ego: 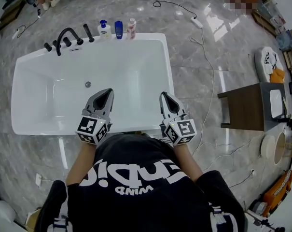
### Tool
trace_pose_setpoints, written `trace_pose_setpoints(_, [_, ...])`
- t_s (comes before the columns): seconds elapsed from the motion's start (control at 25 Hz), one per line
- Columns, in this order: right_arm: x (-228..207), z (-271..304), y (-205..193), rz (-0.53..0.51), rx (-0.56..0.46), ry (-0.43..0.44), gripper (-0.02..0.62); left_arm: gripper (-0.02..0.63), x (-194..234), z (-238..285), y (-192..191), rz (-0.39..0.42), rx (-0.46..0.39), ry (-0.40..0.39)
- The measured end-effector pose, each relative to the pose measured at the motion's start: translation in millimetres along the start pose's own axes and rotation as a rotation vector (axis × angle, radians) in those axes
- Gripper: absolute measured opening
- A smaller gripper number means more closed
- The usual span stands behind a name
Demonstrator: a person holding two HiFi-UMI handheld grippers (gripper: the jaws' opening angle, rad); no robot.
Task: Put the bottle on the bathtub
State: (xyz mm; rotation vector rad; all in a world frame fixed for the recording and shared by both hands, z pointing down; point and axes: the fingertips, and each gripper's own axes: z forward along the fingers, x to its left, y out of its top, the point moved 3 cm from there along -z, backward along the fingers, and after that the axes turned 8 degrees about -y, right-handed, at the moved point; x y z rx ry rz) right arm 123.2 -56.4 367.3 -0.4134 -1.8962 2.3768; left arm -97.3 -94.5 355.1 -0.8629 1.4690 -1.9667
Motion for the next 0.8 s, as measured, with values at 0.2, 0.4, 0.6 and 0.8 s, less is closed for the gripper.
trace_pose_setpoints(0.2, [2.7,-3.3,-0.6,0.001,0.003,-0.005,0.023,0.008,-0.3,-4.5,-1.3,-0.021,-0.001,0.006])
trace_pose_setpoints(0.4, [6.4,-5.8,-3.2,-0.001,0.008,-0.006,0.023,0.008,0.3,-10.0,-1.7,-0.033,0.001,0.0])
trace_pose_setpoints(0.6, [13.8,-11.8,-5.1,-0.008,0.019,-0.006,0.025,0.009,-0.6,-20.9,-3.6,-0.025,0.015,-0.002])
trace_pose_setpoints(0.8, [19.8,-16.2,-8.5,-0.012,0.025,-0.006,0.024,0.009,-0.4,-33.7,-6.3,-0.026,0.02,0.001])
